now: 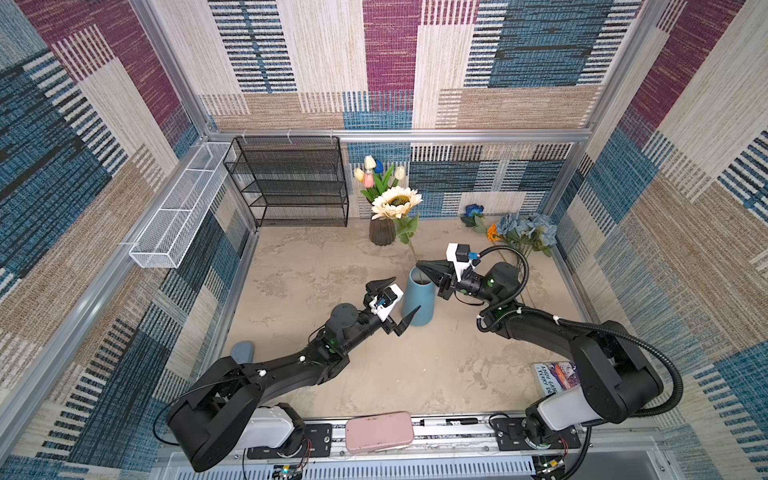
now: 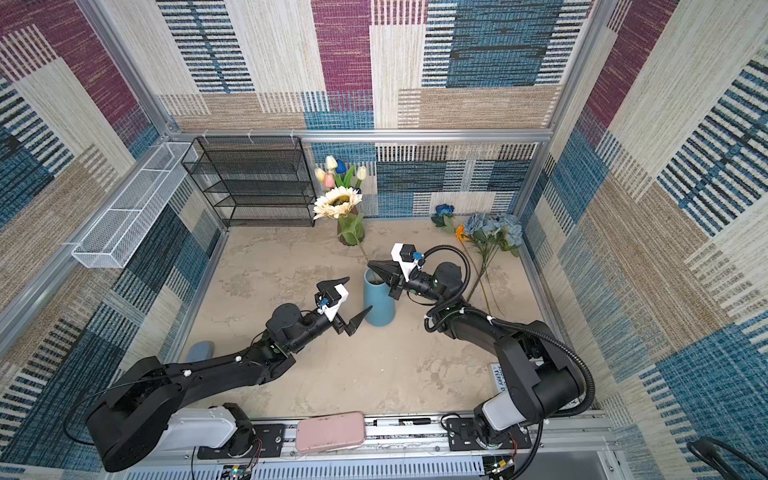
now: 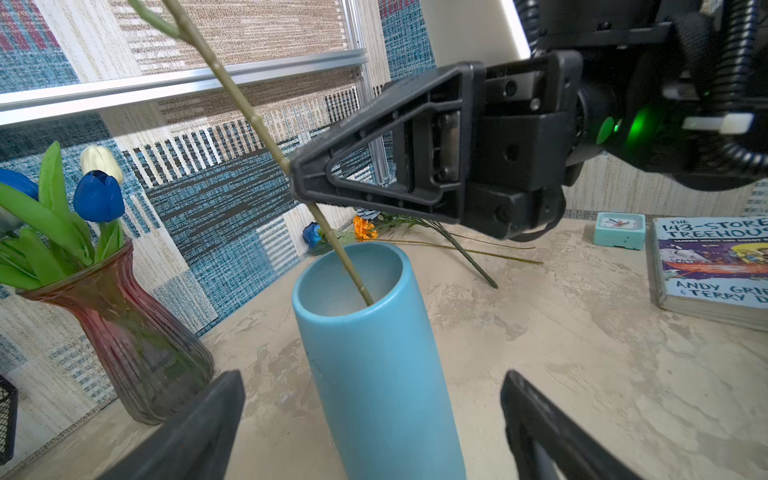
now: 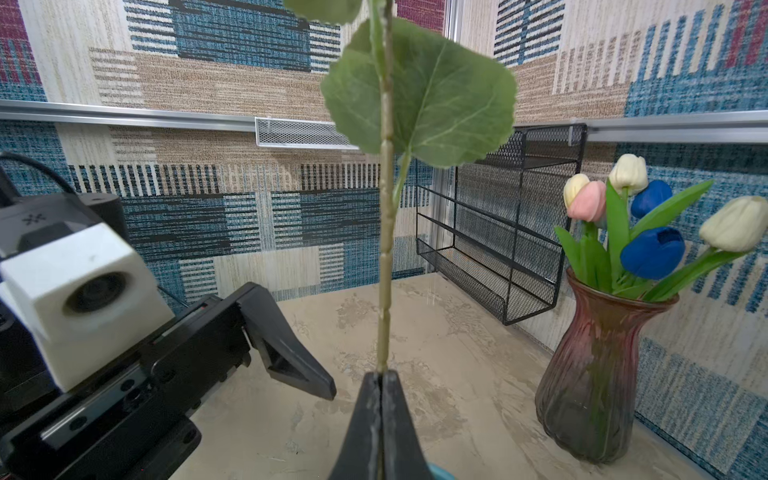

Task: Arrange the flowers into the vase
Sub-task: 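Lower the cream flower stem into the light blue vase with the right gripper, then open the right gripper and release the cream flower in the vase, then move the right gripper to the flower bundle and grasp a blue rose stem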

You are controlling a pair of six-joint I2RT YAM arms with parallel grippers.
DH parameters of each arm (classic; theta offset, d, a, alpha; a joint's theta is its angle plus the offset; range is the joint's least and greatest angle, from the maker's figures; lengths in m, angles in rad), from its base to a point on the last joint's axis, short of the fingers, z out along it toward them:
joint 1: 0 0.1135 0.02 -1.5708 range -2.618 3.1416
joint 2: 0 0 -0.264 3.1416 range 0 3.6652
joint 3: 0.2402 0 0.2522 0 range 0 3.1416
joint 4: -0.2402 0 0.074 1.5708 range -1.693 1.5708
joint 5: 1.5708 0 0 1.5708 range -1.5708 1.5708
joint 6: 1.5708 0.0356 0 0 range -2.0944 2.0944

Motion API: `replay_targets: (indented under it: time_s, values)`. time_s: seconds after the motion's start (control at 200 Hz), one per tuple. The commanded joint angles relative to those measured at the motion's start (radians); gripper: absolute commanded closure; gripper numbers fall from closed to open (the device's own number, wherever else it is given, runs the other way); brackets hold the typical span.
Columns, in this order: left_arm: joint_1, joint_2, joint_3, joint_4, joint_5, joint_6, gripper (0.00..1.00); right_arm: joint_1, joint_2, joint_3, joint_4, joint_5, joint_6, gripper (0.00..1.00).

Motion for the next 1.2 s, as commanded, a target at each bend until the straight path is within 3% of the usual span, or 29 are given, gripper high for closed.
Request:
replay_targets:
  time_s: [0.0, 0.18, 0.531, 0.751, 0.926, 1.112, 1.197]
  values:
    - [0.001, 0.003, 0.01, 0.047, 0.001, 0.003, 0.01, 0.001, 0.003, -0.007, 0.02, 0.032, -0.025, 0.92]
    - [0.001, -0.004, 0.011, 0.042, -0.003, 0.008, 0.01, 0.001, 0.012, -0.023, 0.03, 0.048, -0.036, 0.89]
    - [0.001, -0.025, 0.005, 0.032, -0.007, 0.013, 0.01, 0.001, -0.055, -0.043, 0.022, 0.131, -0.03, 0.59]
    - [0.001, -0.062, -0.007, 0.012, -0.012, 0.023, 0.01, -0.001, -0.167, -0.026, -0.065, 0.234, -0.037, 0.52]
    - [0.001, -0.112, -0.032, -0.004, -0.015, 0.028, 0.01, -0.046, -0.218, 0.085, -0.293, 0.426, -0.02, 0.46]
    - [0.001, -0.155, -0.082, -0.006, -0.012, 0.036, 0.01, -0.233, -0.104, 0.31, -0.67, 0.428, 0.075, 0.46]
    - [0.0, -0.16, -0.101, -0.003, -0.022, 0.028, 0.01, -0.307, 0.019, 0.453, -0.916, 0.465, 0.038, 0.53]
